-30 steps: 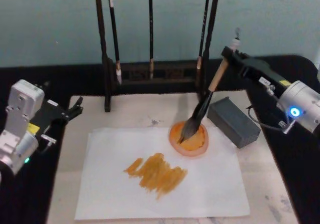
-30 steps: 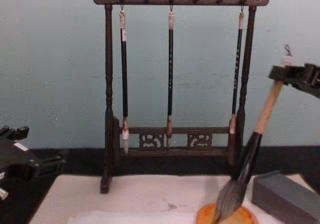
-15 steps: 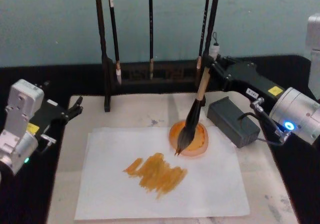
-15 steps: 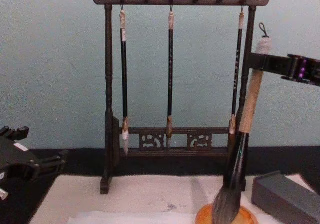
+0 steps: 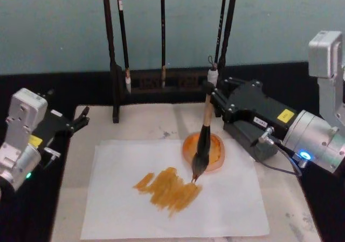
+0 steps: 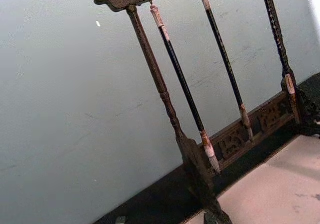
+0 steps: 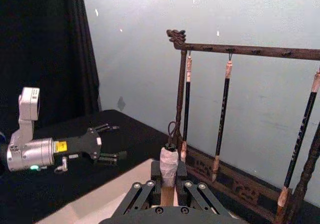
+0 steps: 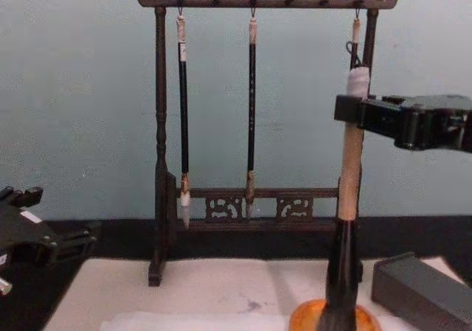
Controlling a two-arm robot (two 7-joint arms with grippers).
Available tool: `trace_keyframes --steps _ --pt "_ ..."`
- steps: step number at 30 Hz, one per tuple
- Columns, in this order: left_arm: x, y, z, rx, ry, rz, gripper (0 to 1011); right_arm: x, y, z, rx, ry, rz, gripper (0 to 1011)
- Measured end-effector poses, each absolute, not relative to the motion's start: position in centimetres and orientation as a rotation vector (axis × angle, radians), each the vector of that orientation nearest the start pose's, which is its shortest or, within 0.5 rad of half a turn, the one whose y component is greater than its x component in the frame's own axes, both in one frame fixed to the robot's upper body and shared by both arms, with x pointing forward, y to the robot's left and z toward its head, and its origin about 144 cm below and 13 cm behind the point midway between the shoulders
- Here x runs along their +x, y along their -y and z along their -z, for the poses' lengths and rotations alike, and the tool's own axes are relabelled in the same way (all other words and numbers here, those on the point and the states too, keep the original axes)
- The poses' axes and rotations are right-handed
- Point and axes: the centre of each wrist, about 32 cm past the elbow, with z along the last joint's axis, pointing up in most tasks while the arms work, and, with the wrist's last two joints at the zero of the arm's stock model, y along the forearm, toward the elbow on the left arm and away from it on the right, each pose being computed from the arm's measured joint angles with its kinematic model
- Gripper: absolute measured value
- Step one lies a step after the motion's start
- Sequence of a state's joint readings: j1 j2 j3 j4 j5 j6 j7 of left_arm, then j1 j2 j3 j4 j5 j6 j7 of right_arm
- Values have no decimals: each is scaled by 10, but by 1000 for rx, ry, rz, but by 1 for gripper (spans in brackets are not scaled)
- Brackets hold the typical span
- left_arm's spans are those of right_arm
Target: Pick up the brush from the inkstone, write on the paper, then place the brush back to its original position.
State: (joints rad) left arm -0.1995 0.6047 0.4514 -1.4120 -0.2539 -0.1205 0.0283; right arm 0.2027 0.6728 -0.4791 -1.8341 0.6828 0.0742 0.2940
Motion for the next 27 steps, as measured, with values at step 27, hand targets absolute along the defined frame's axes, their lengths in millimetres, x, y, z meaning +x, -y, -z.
trace_keyframes --steps 27 --pt "489 -310 -1140 304 285 -1248 1010 467 248 -1237 7 -40 757 173"
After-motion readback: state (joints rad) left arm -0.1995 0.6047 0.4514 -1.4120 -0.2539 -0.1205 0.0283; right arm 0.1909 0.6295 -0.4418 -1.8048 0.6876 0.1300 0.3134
